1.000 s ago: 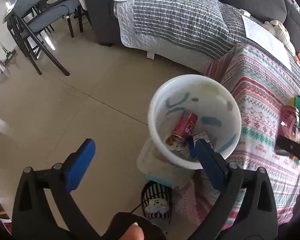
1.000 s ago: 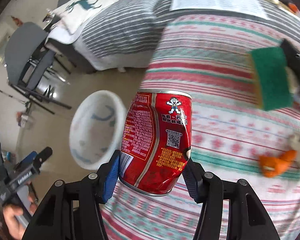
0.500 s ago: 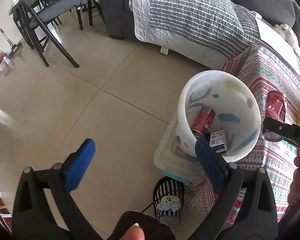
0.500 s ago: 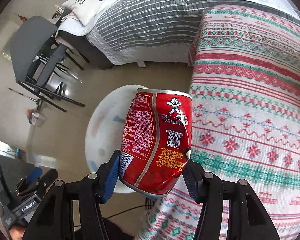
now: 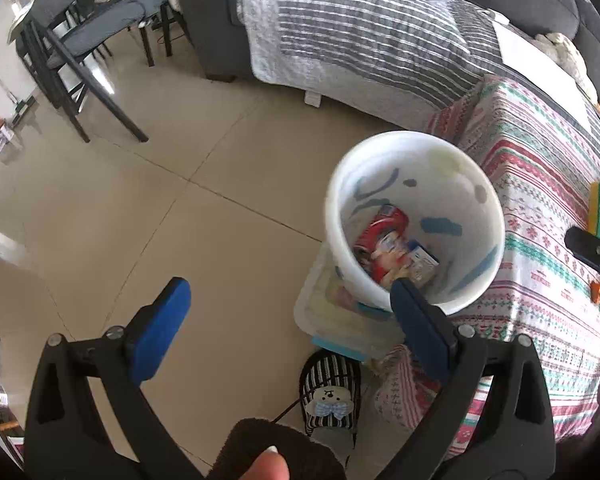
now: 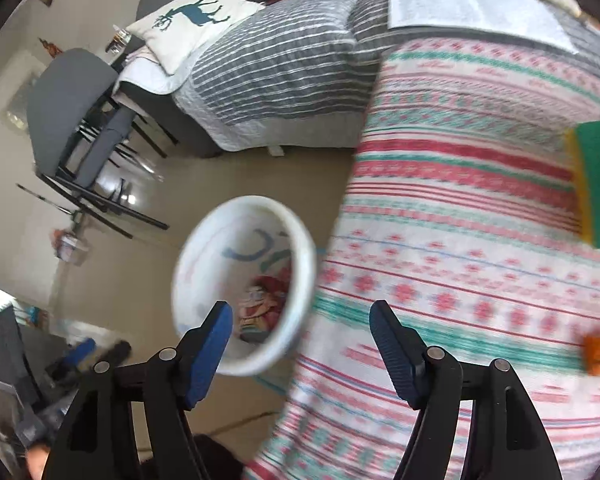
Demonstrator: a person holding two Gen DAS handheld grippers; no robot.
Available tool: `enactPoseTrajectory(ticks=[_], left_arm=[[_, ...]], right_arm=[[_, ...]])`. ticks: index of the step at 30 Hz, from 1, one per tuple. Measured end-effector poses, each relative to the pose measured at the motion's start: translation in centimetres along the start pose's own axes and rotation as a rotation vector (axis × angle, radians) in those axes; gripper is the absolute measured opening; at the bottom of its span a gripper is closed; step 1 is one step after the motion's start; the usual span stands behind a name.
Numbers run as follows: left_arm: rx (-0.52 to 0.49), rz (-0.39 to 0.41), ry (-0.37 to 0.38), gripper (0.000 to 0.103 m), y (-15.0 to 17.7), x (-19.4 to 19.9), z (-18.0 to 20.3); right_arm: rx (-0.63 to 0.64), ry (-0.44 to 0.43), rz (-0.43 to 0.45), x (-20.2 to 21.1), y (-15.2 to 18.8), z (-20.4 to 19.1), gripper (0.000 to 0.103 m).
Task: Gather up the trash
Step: 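Drop the red can into the white bin with the right tool while the left tool releases the lid, then return both tools to the table and reach the left tool to the green sponge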
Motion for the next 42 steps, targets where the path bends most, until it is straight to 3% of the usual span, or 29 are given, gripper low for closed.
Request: enactPoseTrajectory(ticks=[5,18,29,34,39,42], left_arm=[[-0.042,0.009,0.031,0.100,-0.3,0.9,3.0],[-0.177,0.034,0.131,0.100,-1.1,3.6,14.2],[-0.258,0.047,0.228,0.100,-1.0,5.0,25.1],[-0.265,0.066,0.282,0.100,-1.1,5.2,29.8],[-0.238,0.079,0.388,0.100,-1.4,4.6,34.2],[-0.223,0.099,0.404,0.100,-1.5,4.1,36.1]], right_arm=[[0.029,0.125,0.021,3.4,0.3,3.8,0.075],[-0.089,0.309,0.070,13.5,1.9,17.4,0.077],[-0.238,0.385,0.071,18.5,4.4,27.1,0.077],[-0.291,0.397,0.084,20.1,4.9,30.0,0.077],[-0.319,0.413,0.078,20.6,5.1,31.9,0.077],[-0.335,0.416,0.070,20.7,5.2,32.9,0.077]])
Point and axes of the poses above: each gripper's, at about its wrist camera, not at the fingertips, and x roughly against the way its jaws point, z to its right, y to its underside, the point moved 4 cm from there along -x, roughly the way its jaws point, and after that the axes turned 5 degrees about z, right-handed, at the moved point
